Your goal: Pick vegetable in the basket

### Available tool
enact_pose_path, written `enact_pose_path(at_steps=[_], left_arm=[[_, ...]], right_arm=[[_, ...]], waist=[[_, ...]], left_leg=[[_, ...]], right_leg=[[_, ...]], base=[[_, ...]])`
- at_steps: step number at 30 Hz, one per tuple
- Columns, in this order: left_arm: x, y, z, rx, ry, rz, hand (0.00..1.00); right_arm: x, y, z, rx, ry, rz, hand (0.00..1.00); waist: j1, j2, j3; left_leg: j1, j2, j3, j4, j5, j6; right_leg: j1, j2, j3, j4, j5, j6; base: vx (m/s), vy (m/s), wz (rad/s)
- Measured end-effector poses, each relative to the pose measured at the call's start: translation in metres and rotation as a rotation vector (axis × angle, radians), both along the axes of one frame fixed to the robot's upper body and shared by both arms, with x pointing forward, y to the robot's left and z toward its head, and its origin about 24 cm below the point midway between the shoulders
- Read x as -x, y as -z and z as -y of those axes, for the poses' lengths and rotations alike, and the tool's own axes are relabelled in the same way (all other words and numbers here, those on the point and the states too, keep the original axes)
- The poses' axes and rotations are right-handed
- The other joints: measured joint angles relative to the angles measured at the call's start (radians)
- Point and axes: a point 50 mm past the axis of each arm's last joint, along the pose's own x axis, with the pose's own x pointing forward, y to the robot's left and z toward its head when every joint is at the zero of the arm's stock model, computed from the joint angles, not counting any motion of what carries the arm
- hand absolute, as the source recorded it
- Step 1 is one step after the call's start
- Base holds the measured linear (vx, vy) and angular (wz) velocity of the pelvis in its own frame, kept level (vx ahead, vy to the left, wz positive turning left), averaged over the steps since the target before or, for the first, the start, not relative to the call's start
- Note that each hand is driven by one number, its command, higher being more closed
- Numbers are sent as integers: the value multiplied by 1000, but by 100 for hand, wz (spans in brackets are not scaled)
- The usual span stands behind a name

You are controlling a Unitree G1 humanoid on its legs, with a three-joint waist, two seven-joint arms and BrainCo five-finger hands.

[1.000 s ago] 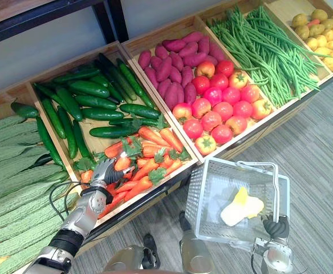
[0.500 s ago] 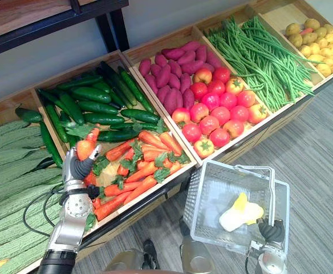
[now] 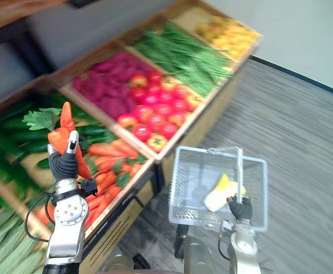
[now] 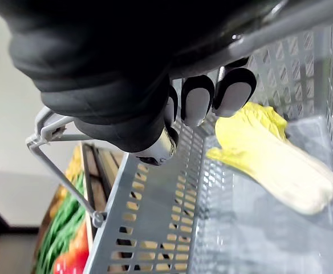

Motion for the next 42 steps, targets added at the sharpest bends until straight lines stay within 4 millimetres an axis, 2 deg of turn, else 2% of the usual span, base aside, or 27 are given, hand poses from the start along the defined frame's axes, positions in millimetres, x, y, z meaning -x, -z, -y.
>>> enact_pose_path(at_steps=[2, 3, 4, 5, 6, 7, 8, 9, 10, 11, 12, 14, 16, 17, 18, 21, 22, 28, 36, 42], left_arm=[[-6, 8, 9, 25, 31, -35, 100], [-8, 9, 14, 26, 61, -42, 100], [-10, 11, 19, 24, 88, -49, 100], [-11, 15, 20, 21, 104, -68, 100], [-11, 18, 21, 20, 109, -79, 100], [-11, 24, 23, 25, 120, -103, 100], [-11, 26, 24, 30, 124, -112, 100], [-11, 29, 24, 43, 126, -124, 100], [-10, 31, 24, 47, 125, -131, 100], [-8, 34, 25, 48, 128, -145, 100], [-8, 35, 25, 48, 129, -149, 100], [-8, 35, 27, 48, 138, -150, 100], [-9, 35, 30, 47, 149, -149, 100], [-9, 35, 33, 46, 162, -150, 100], [-11, 36, 34, 34, 168, -157, 100], [-16, 37, 39, 15, 197, -164, 100], [-20, 36, 43, -2, 217, -163, 100], [-22, 49, 53, -62, 305, -233, 100], [-23, 70, 78, -98, 443, -341, 100], [-21, 92, 87, -127, 479, -454, 100]], right_arm=[[2, 2, 5, 17, 0, -19, 100], [4, 4, 6, 18, 3, -27, 100], [8, 7, 6, 17, 0, -41, 100], [12, 10, 6, 14, -10, -56, 100], [14, 10, 6, 15, -13, -62, 100], [14, 10, 7, 25, -22, -65, 100], [13, 9, 7, 29, -28, -61, 100], [11, 8, 6, 31, -34, -55, 100], [10, 7, 5, 32, -40, -53, 100], [8, 7, 2, 34, -59, -49, 100], [8, 6, 1, 33, -63, -46, 100], [4, -3, 0, 42, -70, -8, 100], [0, -8, -2, 60, -96, 9, 100], [-2, -11, -5, 65, -122, 21, 100], [-3, -12, -11, 61, -145, 27, 100], [-2, -14, -26, 31, -212, 47, 100], [-2, -16, -29, 26, -237, 53, 100], [-5, -18, -49, -9, -357, 64, 100], [-13, -22, -74, -7, -479, 82, 100], [-18, -26, -91, -51, -540, 107, 100]], waist=[[-27, 17, 0], [-33, 19, 0], [-32, 25, 4], [-31, 33, 8], [-30, 36, 9], [-29, 47, 9], [-27, 48, 10], [-24, 48, 10], [-20, 48, 10], [-11, 47, 10], [-7, 48, 10], [3, 49, 9], [3, 52, 7], [2, 62, 0], [5, 53, -2], [-2, 28, -23], [-6, 27, -24], [-20, 30, -47], [-24, 30, -50], [-26, 14, -68]], left_leg=[[15, 33, -9, 45, -1, 1], [13, 75, -14, 128, -1, 2], [7, 152, -28, 277, 14, 29], [-10, 230, -76, 431, 65, 115], [-29, 254, -115, 498, 93, 158], [-96, 262, -236, 592, 91, 169], [-157, 236, -326, 615, 80, 152], [-226, 176, -433, 597, 57, 124], [-248, 144, -486, 568, 44, 117], [-280, 56, -603, 467, 23, 95], [-290, 19, -657, 417, 20, 89], [-301, -105, -831, 225, 19, 56], [-298, -140, -877, 108, 54, 19], [-279, -137, -862, 22, 113, 13], [-250, -134, -832, -19, 145, 22], [-184, -157, -774, -106, 157, 35], [-166, -170, -765, -143, 170, 44], [-127, -208, -764, -240, 216, 57], [-114, -228, -791, -343, 278, 61], [-118, -229, -806, -370, 303, 60]], right_leg=[[17, 46, 47, -17, -6, -4], [33, 72, 70, -31, -9, -6], [68, 114, 100, -56, -14, -11], [113, 152, 134, -89, -19, -18], [133, 164, 153, -103, -22, -20], [161, 180, 186, -125, -32, -27], [171, 180, 211, -134, -31, -30], [183, 178, 244, -145, -27, -39], [193, 178, 264, -150, -25, -40], [217, 177, 313, -159, -25, -39], [228, 177, 332, -163, -24, -37], [253, 179, 409, -179, -6, -11], [257, 185, 459, -187, 4, 10], [259, 202, 499, -189, 4, 20], [273, 209, 542, -190, 4, 31], [279, 187, 600, -190, -6, 53], [279, 178, 611, -190, -10, 64], [268, 151, 617, -197, -17, 76], [247, 143, 600, -205, -12, 83], [234, 143, 585, -206, -7, 84]], base=[[158, -117, -98], [130, -47, -86], [176, -66, -105], [178, -70, -95], [162, -39, -85], [150, 24, -69], [185, 70, -82], [160, 82, -68], [211, 110, -99], [184, 95, -92], [219, 118, -114], [165, 109, -100], [140, 121, -90], [186, 181, -116], [153, 147, -100], [130, 114, -56], [108, 110, -23], [84, 77, 5], [-5, 9, 10], [-33, -2, 7]])
